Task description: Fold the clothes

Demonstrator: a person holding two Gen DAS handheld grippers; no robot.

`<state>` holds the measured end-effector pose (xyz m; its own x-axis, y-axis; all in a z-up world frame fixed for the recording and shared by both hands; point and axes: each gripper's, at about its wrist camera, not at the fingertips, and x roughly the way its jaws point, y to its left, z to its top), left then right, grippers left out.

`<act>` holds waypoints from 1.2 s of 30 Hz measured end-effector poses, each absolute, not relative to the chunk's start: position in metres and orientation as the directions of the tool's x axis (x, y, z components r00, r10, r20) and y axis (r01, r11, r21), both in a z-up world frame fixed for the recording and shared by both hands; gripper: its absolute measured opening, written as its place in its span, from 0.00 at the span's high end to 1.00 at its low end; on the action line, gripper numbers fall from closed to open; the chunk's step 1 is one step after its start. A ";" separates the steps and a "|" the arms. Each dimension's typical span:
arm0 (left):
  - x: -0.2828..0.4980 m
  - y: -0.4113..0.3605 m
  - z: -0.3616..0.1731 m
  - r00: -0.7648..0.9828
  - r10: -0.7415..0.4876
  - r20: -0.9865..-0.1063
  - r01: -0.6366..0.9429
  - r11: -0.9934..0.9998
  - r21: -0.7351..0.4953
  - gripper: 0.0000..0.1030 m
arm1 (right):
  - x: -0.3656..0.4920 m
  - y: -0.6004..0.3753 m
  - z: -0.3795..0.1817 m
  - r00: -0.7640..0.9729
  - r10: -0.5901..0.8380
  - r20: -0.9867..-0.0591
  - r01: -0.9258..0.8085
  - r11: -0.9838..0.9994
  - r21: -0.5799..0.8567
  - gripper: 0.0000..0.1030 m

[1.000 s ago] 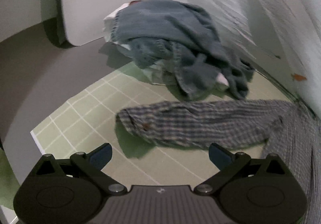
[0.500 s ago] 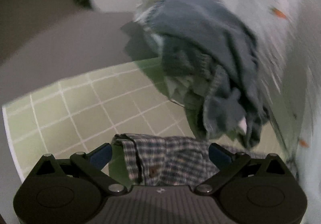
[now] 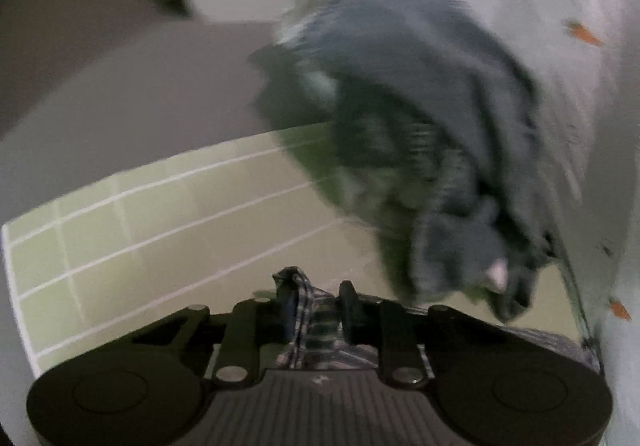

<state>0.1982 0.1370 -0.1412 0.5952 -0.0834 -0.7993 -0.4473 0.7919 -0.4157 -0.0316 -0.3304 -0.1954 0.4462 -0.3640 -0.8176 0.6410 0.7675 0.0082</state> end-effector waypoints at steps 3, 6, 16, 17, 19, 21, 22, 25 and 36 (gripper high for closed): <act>0.198 0.099 -0.118 0.637 -0.123 -0.761 -0.285 0.880 -0.381 0.78 | -0.028 -0.332 -0.195 0.450 -0.364 -0.815 0.640 0.768 0.011 0.00; 0.191 0.052 -0.099 0.669 -0.228 -0.708 -0.095 0.917 -0.386 0.78 | -0.025 -0.334 -0.195 0.452 -0.363 -0.815 0.640 0.768 0.013 0.00; 0.130 -0.081 -0.085 0.532 -0.523 -0.666 0.455 0.840 -0.296 0.09 | -0.028 -0.338 -0.189 0.463 -0.337 -0.820 0.618 0.786 0.026 0.00; 0.128 -0.082 -0.085 0.540 -0.509 -0.670 0.450 0.848 -0.280 0.07 | -0.029 -0.337 -0.187 0.472 -0.335 -0.816 0.612 0.790 0.029 0.00; 0.127 -0.082 -0.087 0.546 -0.480 -0.687 0.434 0.863 -0.257 0.07 | -0.027 -0.335 -0.181 0.494 -0.332 -0.804 0.600 0.799 0.038 0.00; 0.131 -0.073 -0.092 0.553 -0.419 -0.721 0.369 0.898 -0.239 0.07 | -0.024 -0.331 -0.173 0.526 -0.329 -0.784 0.585 0.809 0.053 0.00; 0.134 -0.069 -0.095 0.552 -0.375 -0.745 0.327 0.919 -0.220 0.07 | -0.020 -0.328 -0.169 0.546 -0.324 -0.772 0.573 0.817 0.062 0.00; 0.143 -0.054 -0.109 0.531 -0.249 -0.810 0.209 0.965 -0.159 0.07 | -0.003 -0.318 -0.156 0.612 -0.278 -0.740 0.523 0.844 0.115 0.00; 0.143 -0.003 -0.117 0.496 -0.139 -0.857 0.069 0.990 -0.120 0.07 | 0.087 -0.249 -0.152 0.733 0.039 -0.679 0.097 0.982 0.161 0.20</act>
